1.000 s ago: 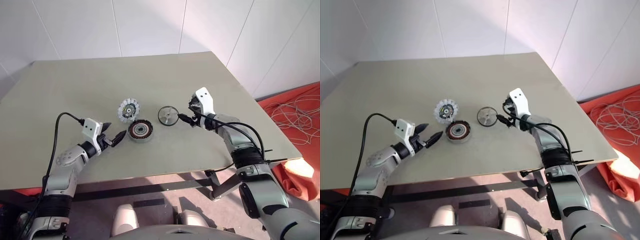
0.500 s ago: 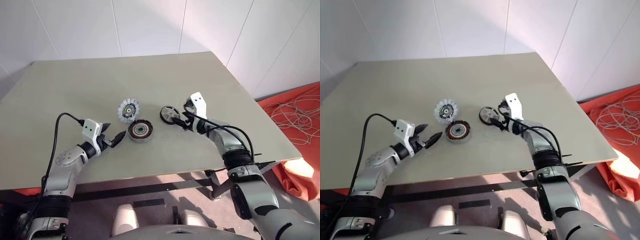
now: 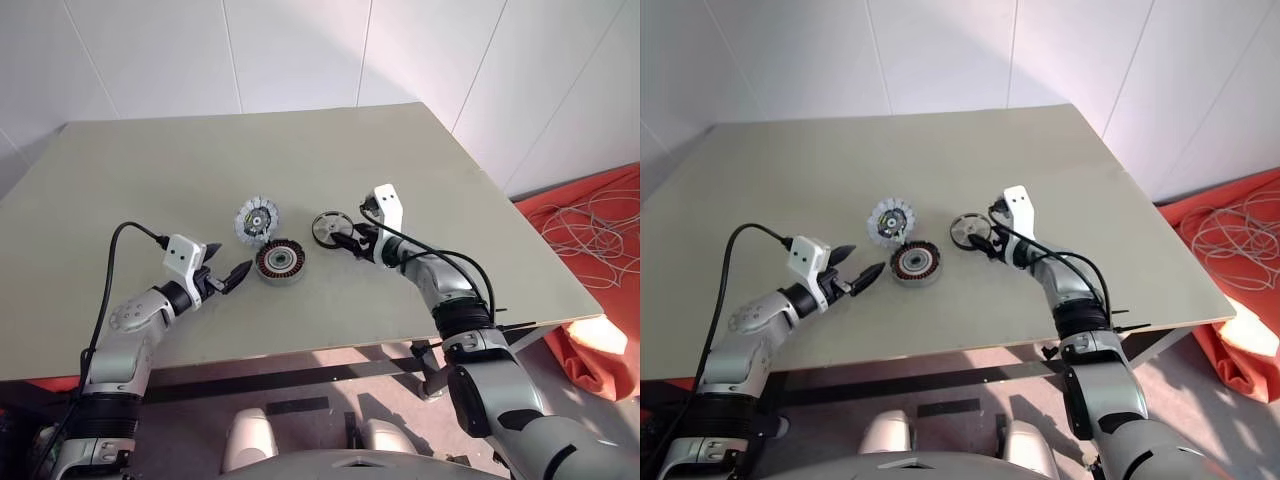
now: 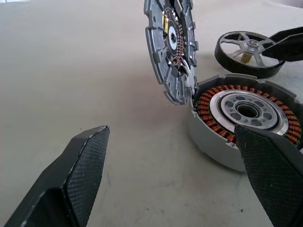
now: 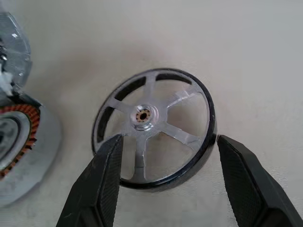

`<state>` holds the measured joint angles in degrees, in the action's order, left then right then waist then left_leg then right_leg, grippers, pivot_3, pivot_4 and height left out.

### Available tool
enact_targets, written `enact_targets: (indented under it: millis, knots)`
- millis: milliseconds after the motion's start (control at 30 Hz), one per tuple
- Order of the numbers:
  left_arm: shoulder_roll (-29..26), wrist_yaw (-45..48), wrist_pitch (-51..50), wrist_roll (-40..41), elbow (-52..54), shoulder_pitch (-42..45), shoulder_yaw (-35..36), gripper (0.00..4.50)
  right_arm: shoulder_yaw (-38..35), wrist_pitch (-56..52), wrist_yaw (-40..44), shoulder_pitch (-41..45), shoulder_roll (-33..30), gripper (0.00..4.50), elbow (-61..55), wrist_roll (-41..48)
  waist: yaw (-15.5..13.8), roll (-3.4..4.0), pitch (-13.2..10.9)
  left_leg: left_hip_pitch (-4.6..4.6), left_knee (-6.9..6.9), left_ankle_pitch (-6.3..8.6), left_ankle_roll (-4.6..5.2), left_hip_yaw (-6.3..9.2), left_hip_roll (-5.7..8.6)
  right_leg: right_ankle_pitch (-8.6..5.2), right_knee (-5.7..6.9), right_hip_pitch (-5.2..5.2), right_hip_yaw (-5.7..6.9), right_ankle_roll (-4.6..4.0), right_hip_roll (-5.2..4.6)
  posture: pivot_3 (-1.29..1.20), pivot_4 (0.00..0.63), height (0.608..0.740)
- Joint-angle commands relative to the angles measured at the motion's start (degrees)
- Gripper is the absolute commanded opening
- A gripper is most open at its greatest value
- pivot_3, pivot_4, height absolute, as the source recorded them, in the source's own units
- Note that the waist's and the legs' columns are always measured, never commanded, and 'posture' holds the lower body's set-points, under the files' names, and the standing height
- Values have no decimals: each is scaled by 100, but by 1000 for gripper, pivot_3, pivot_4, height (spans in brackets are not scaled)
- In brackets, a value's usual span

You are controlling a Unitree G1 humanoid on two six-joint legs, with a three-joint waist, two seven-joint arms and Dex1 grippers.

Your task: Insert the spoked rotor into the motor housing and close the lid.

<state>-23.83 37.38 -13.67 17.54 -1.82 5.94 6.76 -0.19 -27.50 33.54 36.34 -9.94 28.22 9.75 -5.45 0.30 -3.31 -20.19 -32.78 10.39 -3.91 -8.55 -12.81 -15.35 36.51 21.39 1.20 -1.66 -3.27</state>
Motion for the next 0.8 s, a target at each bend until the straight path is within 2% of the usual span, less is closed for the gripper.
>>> enact_targets:
  millis: [33,200,367,567,800]
  knots:
    - [-59,-27,19,1,209,55,18,4500,-163,-479,-48,-36,72,3591,-931,403,-2,0,0,0,0,0,0,0,0,0,0,0,0,0,0,0,0,740]
    - [-56,-29,25,-8,167,101,-2,4500,-228,-970,-236,-101,162,3591,-1515,634,-2,0,0,2,2,0,-1,0,0,-1,-1,-1,0,0,0,0,0,740]
    - [-75,-1,52,-8,115,129,9,4500,-174,-1016,-508,-184,185,3591,-1545,538,-3,0,0,2,2,-1,-2,0,0,-1,-1,-1,0,0,0,0,0,740]
    - [-47,25,123,-22,32,116,-5,4500,-728,-1334,-1255,-65,113,3591,-1324,656,-6,0,0,0,4,-2,-3,0,2,-1,-2,2,0,0,-1,0,0,740]
    - [-27,38,168,-31,-20,118,-17,4500,-1255,-2128,-1350,-138,188,3591,-1727,1300,4,1,-1,1,7,-2,-4,0,1,-1,-3,4,-1,0,0,0,0,740]
